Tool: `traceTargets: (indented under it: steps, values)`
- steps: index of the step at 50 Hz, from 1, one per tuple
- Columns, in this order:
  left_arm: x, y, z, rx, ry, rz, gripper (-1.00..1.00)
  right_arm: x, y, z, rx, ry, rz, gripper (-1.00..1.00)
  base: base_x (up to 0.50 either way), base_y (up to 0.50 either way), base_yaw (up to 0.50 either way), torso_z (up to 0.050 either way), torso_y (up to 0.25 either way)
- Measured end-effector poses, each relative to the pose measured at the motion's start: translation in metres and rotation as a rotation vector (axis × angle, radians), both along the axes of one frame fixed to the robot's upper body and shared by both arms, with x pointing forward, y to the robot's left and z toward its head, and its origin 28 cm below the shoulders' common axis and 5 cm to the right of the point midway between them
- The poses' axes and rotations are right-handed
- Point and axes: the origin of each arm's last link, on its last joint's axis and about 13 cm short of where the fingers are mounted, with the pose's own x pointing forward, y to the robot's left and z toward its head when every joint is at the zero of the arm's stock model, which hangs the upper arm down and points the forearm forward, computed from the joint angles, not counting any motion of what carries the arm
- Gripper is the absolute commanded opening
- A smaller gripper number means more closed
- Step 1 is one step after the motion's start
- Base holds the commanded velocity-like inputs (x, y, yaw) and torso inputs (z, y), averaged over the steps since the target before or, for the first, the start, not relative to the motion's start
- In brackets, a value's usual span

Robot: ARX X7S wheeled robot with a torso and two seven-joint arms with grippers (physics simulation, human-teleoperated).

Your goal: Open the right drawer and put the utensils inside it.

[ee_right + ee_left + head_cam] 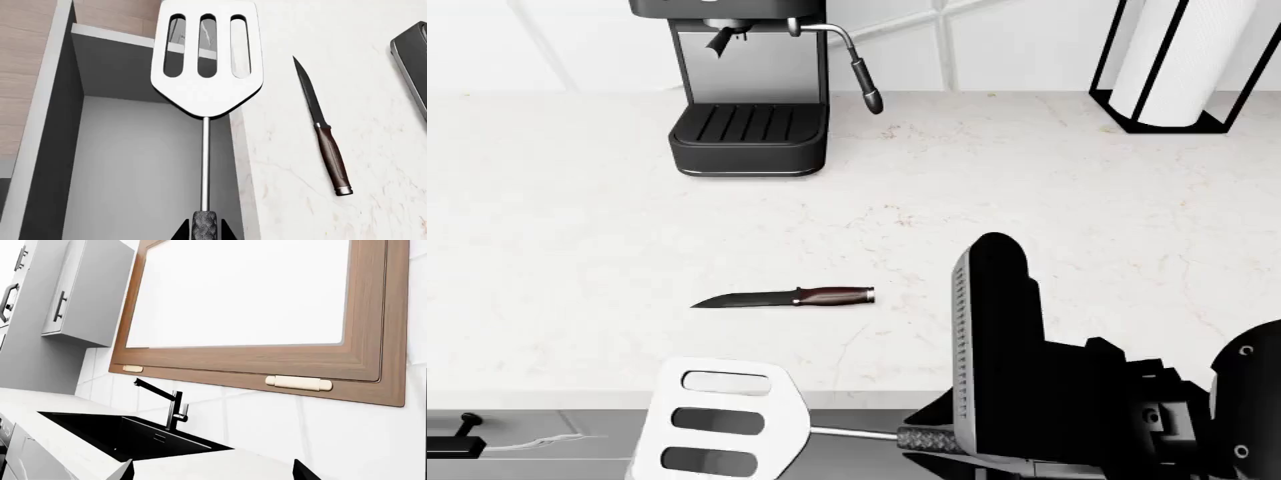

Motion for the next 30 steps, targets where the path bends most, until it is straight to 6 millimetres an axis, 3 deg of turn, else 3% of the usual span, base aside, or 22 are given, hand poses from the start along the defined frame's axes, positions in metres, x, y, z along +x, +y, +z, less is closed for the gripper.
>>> traceTargets:
  steps: [30]
  values:
    - [0.0002,-0.0001,0.0,0.0,0.001,0.0,1.0,-0.001,0.0015,-0.0097,-0.055,0.031,0.014,-1.0,0.0,0.0,0.0,0.0,0.0]
